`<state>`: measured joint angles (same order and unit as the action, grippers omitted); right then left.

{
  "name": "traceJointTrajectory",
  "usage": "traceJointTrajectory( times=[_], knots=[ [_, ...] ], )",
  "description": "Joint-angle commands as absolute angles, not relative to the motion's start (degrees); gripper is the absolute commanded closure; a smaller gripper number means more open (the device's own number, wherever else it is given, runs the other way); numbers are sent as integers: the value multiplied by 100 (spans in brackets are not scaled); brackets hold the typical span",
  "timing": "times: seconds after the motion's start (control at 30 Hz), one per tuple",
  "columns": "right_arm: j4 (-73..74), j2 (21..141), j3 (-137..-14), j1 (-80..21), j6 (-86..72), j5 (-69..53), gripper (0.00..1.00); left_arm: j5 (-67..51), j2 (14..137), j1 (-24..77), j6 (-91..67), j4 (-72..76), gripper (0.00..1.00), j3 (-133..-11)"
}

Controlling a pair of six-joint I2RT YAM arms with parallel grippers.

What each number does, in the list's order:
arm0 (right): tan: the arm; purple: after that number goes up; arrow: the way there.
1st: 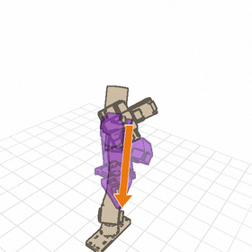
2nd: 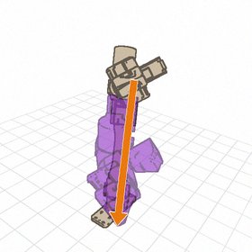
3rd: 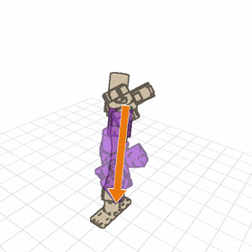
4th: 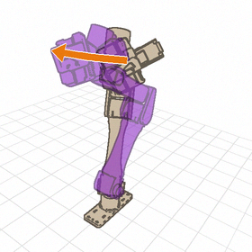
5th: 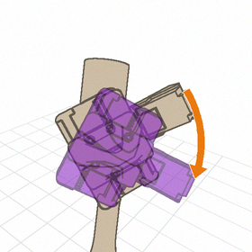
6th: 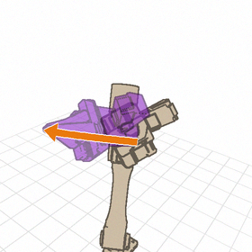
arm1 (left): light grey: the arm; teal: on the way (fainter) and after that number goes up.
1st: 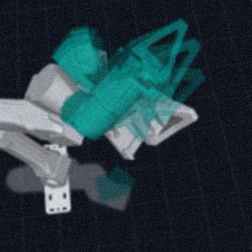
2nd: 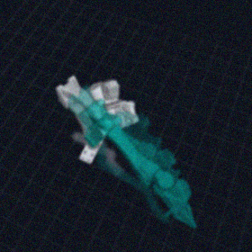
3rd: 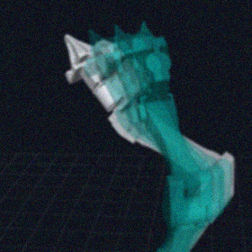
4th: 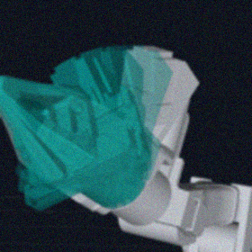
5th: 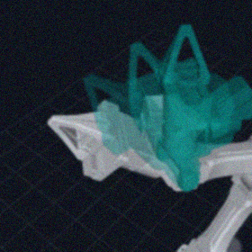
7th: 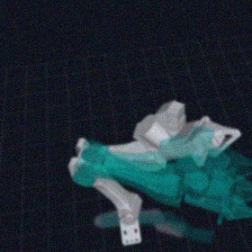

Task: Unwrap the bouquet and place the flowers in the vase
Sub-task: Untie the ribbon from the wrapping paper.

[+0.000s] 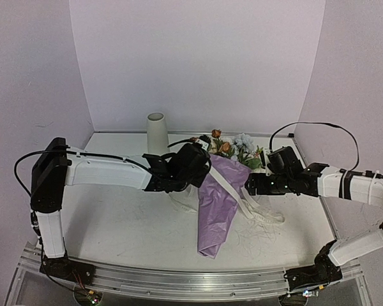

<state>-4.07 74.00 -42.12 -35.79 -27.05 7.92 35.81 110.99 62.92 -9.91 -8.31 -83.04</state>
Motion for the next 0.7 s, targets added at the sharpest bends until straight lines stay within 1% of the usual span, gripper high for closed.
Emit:
traceJointTrajectory(
  times=[0.0, 0.27, 0.47, 0.53, 0.57, 0.6, 0.67],
  knots=[
    [-230, 7434, -4415, -3612, -2727, 883, 14, 4925, 10474, 6026, -2243, -643, 100, -7829],
    [-230, 7523, -4435, -3612, -2736, 828, 14, 5515, 9623, 5574, -3749, -897, 100, -6873],
    [-233, 7704, -4529, -3612, -2750, 723, 14, 6379, 8921, 5522, -4575, -1035, 100, -6198],
    [-250, 7799, -4555, -3612, -2752, 706, 14, 6654, 8689, 5515, -4882, -1180, 99, -6061],
    [-251, 7867, -4603, -3612, -2741, 672, 14, 6796, 8566, 5517, -5088, -1291, 91, -5992],
    [-251, 7925, -4632, -3612, -2722, 641, 14, 6931, 8447, 5518, -5266, -1352, 74, -5886],
    [-264, 8028, -4650, -3612, -2705, 631, 15, 7170, 8250, 5520, -5559, -1383, 36, -5644]
  ],
)
